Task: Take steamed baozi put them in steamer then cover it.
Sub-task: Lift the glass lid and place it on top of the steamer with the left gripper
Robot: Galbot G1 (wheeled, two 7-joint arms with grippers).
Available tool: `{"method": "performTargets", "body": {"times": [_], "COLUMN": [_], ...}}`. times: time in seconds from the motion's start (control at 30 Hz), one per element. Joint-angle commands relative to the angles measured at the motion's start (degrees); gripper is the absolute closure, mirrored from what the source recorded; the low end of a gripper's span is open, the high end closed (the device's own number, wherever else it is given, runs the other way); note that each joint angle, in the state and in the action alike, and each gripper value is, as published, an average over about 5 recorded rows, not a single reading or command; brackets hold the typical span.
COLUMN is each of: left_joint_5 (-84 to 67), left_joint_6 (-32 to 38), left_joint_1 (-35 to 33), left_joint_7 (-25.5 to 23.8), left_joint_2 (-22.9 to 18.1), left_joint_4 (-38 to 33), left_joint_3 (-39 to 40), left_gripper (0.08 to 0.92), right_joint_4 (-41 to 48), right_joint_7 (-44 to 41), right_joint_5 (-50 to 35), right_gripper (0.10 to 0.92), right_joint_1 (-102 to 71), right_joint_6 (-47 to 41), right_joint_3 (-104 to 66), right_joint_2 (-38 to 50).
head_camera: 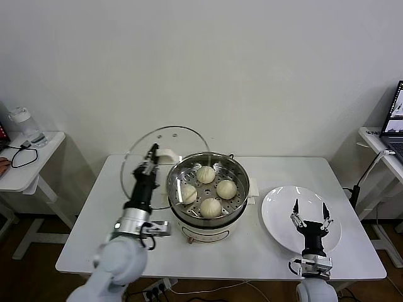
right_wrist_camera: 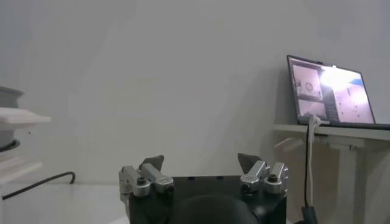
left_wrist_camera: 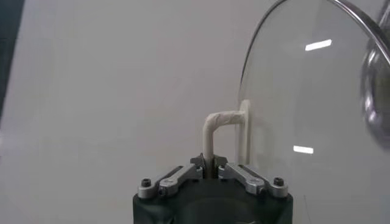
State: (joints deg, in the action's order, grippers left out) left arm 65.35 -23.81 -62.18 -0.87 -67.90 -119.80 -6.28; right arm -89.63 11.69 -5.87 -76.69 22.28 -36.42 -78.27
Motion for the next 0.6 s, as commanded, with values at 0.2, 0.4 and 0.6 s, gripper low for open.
{"method": "performTargets", "body": {"times": [0.2, 0.4, 0.6], "left_joint_5": [12.82, 15.29, 17.37], "left_joint_6": [-8.14, -8.4, -8.25], "left_joint_1": [10.96, 11.74, 11.49], "left_joint_7": [-12.99, -14.5, -15.54], "left_joint_2": [-6.13, -7.22, -7.87], "left_joint_4": [8.32, 10.97, 11.88], "left_joint_3": [16.63, 17.88, 18.5], "left_gripper": [0.813, 0.813, 0.813], "right_joint_4": [0.96, 1.16, 1.39], "right_joint_7": [-0.02, -0.08, -0.11], "right_joint_5": [0.51, 0.48, 0.49], "right_gripper": [0.203, 0.203, 0.203], "right_joint_1": [0.25, 0.55, 1.0], "right_joint_6": [0.05, -0.3, -0.61], "right_joint_3": [-0.26, -0.28, 0.04], "right_joint_2": [-0.52, -0.52, -0.53]}}
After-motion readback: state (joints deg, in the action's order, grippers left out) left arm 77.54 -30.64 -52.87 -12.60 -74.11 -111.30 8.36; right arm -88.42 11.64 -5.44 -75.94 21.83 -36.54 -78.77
